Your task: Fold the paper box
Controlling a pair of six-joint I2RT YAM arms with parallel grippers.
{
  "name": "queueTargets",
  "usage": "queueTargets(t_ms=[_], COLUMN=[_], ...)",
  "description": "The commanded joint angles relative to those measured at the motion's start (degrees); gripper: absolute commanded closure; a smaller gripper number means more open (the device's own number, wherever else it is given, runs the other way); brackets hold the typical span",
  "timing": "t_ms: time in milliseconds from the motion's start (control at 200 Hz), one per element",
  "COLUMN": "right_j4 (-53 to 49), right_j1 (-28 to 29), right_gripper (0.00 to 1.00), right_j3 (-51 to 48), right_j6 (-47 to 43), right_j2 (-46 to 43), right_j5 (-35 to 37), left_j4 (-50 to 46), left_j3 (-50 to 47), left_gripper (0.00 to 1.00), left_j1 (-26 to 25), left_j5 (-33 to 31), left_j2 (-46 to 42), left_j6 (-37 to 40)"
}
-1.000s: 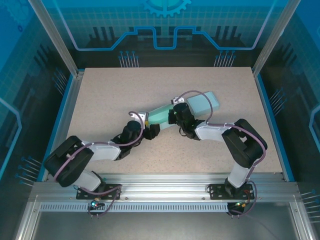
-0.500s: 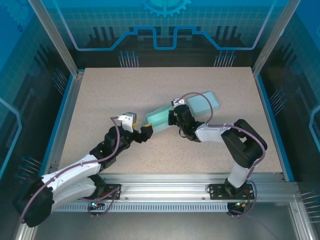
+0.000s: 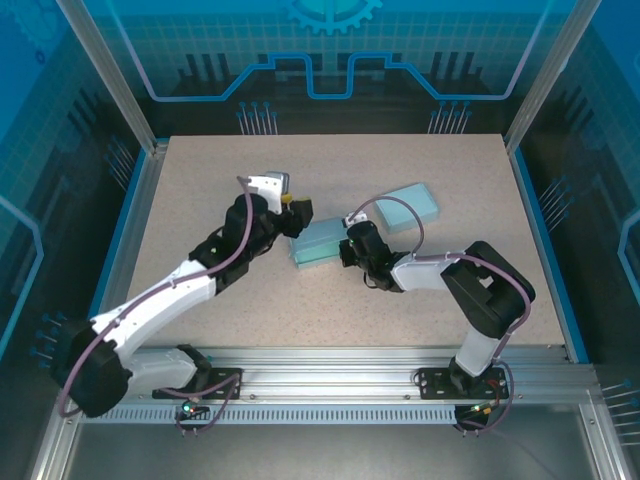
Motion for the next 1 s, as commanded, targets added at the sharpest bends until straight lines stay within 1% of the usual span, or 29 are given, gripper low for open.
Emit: queueTargets(t_ms=[0,35,120,210,260,370,460,525,735,760,770,775,785,885,995], right_j4=[-10.76,-11.40,-12.91,-14.40,-15.27,-17.06,-18.41,-19.39,-24.48,-24.96,-25.14,-25.28,-25.46,-27.90,-31.89], right_j1=[1.71,2.03,2.42,2.68,2.93,3.12,3.47,3.86,5.63,5.75,5.80,5.82,5.82,5.88,5.64], right_gripper=[0.83,0.82,0.78,0.73,0.69,0.60,0.46,0.39,0.28,0.15,0.05,0.03,0.01,0.00,0.00], right_j3=[-2.21,-1.98,-1.59,-0.69,-0.24,0.80,1.28,1.47,2.79,2.94,2.96,3.02,3.13,4.15,6.07], right_j6=[-0.49,-0.52,-1.05,-1.87,-2.23,-2.53,-2.67,-2.85,-3.50,-3.68,-3.69,-3.71,-3.79,-4.19,-2.85], right_j2=[0.60,-0.08,-2.13,-4.13,-5.04,-6.53,-7.77,-9.08,-16.05,-17.04,-17.50,-17.71,-18.15,-22.08,-24.78], right_j5=[0.11,0.39,0.52,0.56,0.66,0.73,0.96,1.23,0.36,-0.14,-0.39,-0.53,-0.92,-4.00,-3.14], left_j4=[-3.99,-5.16,-7.01,-5.66,-4.88,-3.13,-0.91,-0.06,0.95,1.16,1.25,1.30,1.39,2.52,3.12], left_j3=[3.76,4.82,6.79,7.16,7.42,7.99,8.08,8.30,8.52,8.37,8.31,8.28,8.18,7.52,6.69], left_gripper=[0.50,0.53,0.56,0.67,0.70,0.71,0.72,0.73,0.73,0.73,0.73,0.73,0.73,0.73,0.73], left_j1=[1.31,1.74,2.95,3.98,4.51,5.58,6.40,6.77,7.13,7.13,7.17,7.15,7.13,7.13,7.16], left_j5=[6.46,7.77,10.88,15.57,18.12,21.54,23.72,24.17,25.08,25.12,25.19,25.22,25.19,25.24,24.69], left_j2=[5.55,7.41,11.99,16.30,18.76,23.31,25.70,26.87,29.54,29.82,29.92,29.95,30.15,30.94,31.08], left_j6=[-3.90,-4.60,-6.30,-7.93,-8.77,-9.97,-10.86,-11.03,-11.58,-11.78,-11.86,-11.85,-11.97,-12.65,-12.63])
